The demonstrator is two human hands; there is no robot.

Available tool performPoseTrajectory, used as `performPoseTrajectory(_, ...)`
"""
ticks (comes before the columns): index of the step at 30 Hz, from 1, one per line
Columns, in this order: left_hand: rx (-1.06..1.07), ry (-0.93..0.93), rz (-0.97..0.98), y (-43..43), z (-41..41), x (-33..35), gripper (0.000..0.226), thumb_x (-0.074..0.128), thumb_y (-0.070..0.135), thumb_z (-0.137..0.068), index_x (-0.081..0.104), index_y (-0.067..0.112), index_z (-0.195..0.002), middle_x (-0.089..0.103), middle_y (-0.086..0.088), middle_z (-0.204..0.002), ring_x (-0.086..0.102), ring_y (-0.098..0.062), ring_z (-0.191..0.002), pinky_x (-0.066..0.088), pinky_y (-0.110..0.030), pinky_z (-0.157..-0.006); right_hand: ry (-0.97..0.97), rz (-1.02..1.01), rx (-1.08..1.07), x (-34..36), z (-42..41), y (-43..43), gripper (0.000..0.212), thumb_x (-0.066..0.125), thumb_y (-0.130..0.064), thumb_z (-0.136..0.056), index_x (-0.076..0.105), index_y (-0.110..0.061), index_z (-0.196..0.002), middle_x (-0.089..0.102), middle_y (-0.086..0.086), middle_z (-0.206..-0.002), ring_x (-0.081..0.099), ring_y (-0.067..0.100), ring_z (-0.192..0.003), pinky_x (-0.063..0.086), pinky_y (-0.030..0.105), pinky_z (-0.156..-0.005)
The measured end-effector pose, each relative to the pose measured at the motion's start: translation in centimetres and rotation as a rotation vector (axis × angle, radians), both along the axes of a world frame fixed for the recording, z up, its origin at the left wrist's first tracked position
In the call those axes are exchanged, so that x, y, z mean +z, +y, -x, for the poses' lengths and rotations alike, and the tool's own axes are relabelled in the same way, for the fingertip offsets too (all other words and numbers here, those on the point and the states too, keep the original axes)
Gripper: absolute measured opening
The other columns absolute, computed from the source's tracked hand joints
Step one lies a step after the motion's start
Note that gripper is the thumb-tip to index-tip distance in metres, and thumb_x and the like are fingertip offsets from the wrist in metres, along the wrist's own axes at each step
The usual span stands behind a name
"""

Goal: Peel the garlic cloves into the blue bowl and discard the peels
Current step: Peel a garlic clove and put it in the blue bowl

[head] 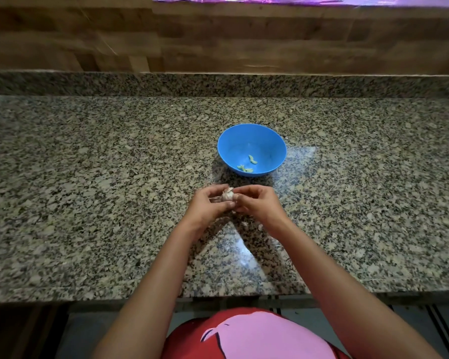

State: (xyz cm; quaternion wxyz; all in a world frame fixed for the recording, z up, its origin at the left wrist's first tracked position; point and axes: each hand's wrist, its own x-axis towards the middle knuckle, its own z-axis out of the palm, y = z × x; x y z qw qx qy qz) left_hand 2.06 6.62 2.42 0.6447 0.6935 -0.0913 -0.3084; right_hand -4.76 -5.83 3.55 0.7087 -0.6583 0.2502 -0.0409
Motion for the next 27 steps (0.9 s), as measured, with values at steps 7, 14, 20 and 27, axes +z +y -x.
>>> performPoseTrajectory(7,-0.048,0.144,0.172,0.1,0.0,0.3,0.037,0.062,-0.001,-0.083,0.058,0.001,-0.12,0.069,-0.008,-0.101,0.065,-0.015,-0.093,0.054,-0.021,-0.084,-0.031,0.261,0.102,1.1,1.0,-0.7,0.02,0.065,-0.009,-0.087,0.068,-0.006,-0.106,0.07,0.006,-0.079,0.062,0.0,-0.058,0.048,0.013,-0.053)
performPoseTrajectory(14,-0.016,0.26,0.292,-0.4,0.3,0.6,0.018,0.055,0.003,-0.089,0.063,0.002,-0.105,0.069,-0.008,-0.092,0.067,-0.011,-0.078,0.054,-0.02,-0.076,-0.089,0.488,0.087,1.6,1.6,-0.7,0.02,0.07,-0.023,-0.083,0.071,-0.013,-0.101,0.072,0.004,-0.078,0.067,0.013,-0.067,0.058,0.032,-0.067)
performPoseTrajectory(20,-0.003,0.269,0.33,-0.7,0.5,0.8,0.022,0.057,0.003,-0.087,0.063,0.0,-0.108,0.072,-0.008,-0.089,0.069,-0.013,-0.079,0.057,-0.02,-0.073,-0.12,0.492,0.107,1.9,2.1,-1.0,0.02,0.069,-0.024,-0.085,0.071,-0.013,-0.101,0.068,-0.006,-0.069,0.061,0.001,-0.06,0.052,0.018,-0.061)
performPoseTrajectory(27,0.056,0.314,0.401,-1.3,0.6,1.0,0.018,0.059,-0.002,-0.085,0.065,-0.001,-0.102,0.072,-0.012,-0.092,0.07,-0.019,-0.083,0.058,-0.026,-0.075,-0.135,0.559,0.082,1.9,2.2,-0.8,0.022,0.068,-0.026,-0.085,0.071,-0.013,-0.103,0.072,-0.001,-0.08,0.067,0.007,-0.07,0.057,0.023,-0.068)
